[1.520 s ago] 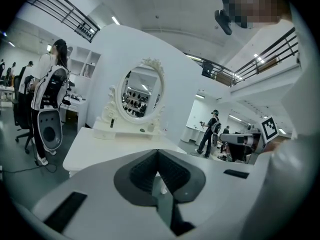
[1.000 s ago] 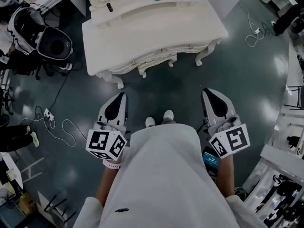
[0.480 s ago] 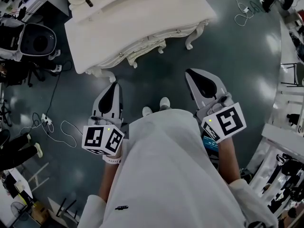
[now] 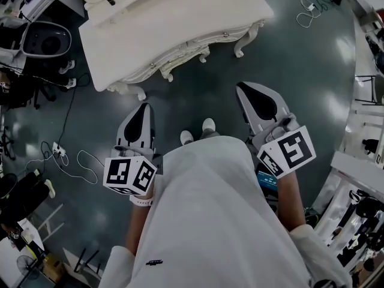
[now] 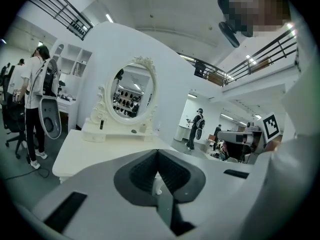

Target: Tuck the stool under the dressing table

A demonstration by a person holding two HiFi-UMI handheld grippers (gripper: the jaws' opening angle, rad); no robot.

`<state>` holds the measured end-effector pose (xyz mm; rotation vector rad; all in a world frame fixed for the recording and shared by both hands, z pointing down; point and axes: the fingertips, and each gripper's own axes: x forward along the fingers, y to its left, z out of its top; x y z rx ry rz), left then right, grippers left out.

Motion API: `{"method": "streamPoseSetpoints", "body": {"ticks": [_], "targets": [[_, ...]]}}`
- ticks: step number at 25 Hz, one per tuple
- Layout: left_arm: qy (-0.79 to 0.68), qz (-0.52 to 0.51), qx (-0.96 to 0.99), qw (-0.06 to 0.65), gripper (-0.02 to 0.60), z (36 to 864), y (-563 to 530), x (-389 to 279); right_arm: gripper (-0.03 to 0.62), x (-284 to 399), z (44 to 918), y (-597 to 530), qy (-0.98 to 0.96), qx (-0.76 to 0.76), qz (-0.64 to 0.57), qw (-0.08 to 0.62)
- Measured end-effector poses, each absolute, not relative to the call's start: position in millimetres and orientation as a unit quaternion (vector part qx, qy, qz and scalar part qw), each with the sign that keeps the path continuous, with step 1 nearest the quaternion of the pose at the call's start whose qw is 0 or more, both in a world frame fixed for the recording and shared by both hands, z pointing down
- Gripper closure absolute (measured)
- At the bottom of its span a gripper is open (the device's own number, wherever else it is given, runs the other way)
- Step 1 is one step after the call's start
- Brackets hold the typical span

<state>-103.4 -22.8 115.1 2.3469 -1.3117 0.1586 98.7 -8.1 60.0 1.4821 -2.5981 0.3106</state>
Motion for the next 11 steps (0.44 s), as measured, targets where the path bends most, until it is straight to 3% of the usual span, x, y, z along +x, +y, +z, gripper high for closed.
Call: {"method": "streamPoseSetpoints", "body": {"ticks": [11], "targets": [[-0.448, 0.066, 0.859, 0.237, 0.574, 123.1, -10.4, -109.9, 0.583, 91.4, 60.3, -0.8, -0.837, 0.532, 0.117, 0.050]]}}
